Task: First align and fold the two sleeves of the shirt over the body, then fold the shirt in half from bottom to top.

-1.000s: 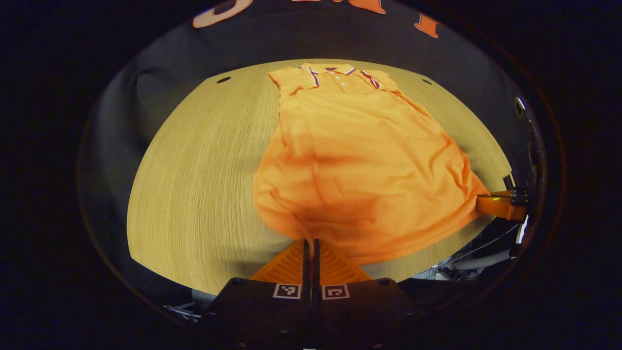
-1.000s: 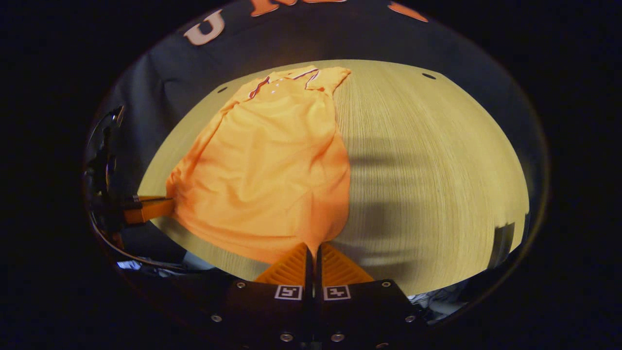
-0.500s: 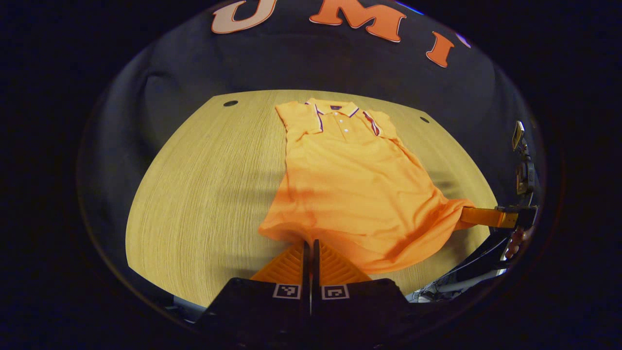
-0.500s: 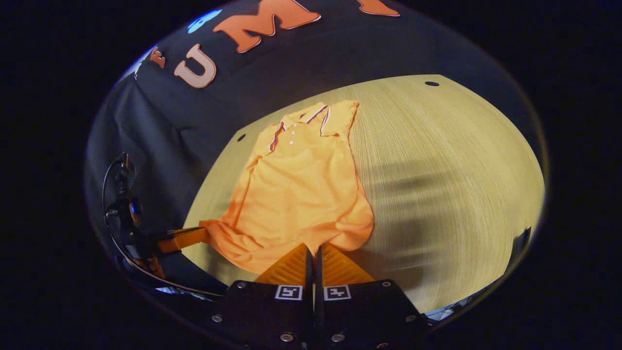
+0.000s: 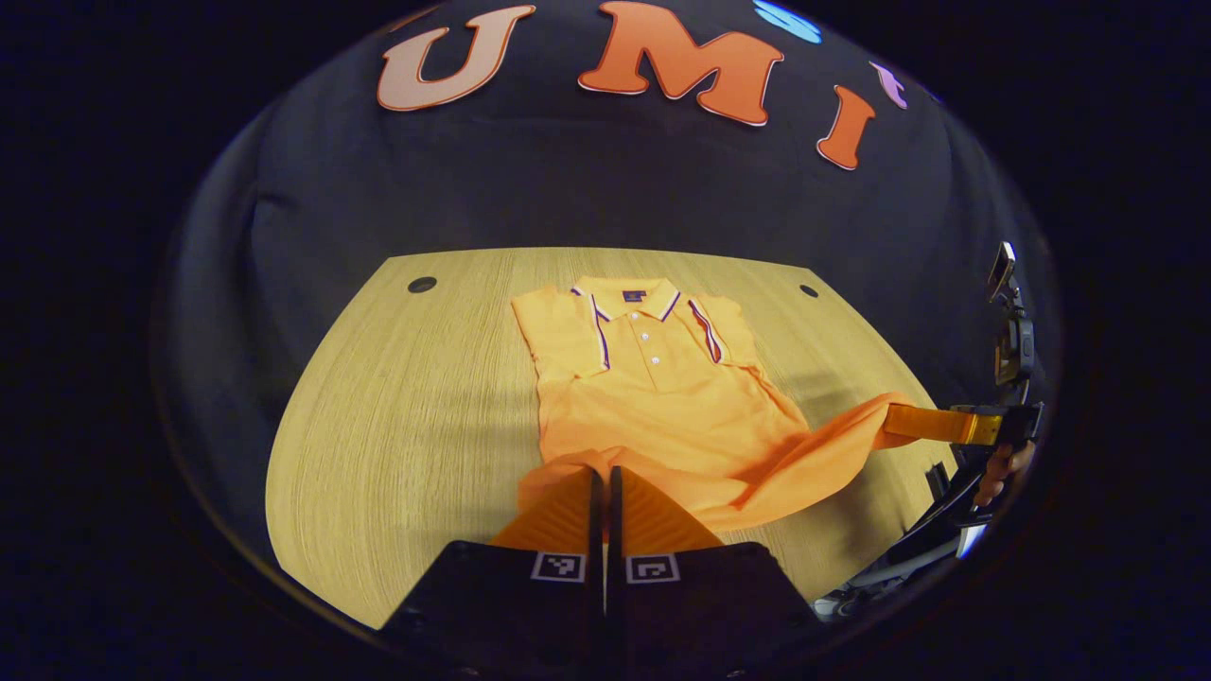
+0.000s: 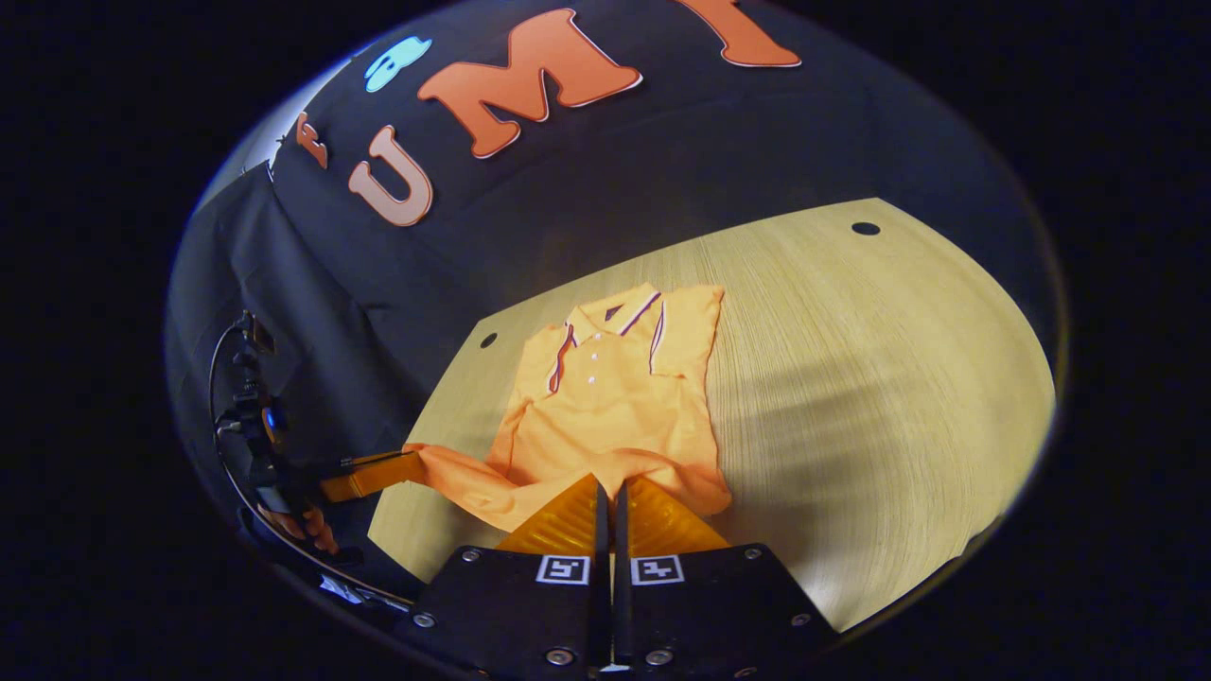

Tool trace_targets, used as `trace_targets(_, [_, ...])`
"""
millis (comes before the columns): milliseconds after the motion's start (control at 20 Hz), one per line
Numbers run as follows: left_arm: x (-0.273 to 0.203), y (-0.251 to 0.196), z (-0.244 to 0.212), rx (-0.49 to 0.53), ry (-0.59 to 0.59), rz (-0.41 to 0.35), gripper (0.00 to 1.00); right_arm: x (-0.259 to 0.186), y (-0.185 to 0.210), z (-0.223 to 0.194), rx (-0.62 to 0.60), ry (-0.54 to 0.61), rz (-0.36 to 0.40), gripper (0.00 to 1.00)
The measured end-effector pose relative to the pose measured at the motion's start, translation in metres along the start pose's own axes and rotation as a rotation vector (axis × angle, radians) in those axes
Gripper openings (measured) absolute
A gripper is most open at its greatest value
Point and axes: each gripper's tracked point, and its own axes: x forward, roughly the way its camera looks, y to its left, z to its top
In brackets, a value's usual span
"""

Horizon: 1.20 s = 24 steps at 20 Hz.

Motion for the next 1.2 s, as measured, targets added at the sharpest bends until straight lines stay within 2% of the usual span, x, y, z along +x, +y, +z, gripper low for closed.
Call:
trace_targets(350, [0.047, 0.018, 0.069, -0.033, -0.029, -0.013, 0.01, 0.039, 0.001, 0.065, -0.015, -0.043, -0.023, 0.02])
trace_targets(700, [0.097, 0.036, 0.122, -0.041, -0.016, -0.048, 0.01, 0.094, -0.005, 0.107, -0.029, 0.002, -0.076, 0.02])
trace_targets(1200, [0.173, 0.076, 0.175, -0.08, 0.052, -0.041, 0.0, 0.172, -0.024, 0.16, -0.05, 0.049, -0.161, 0.01])
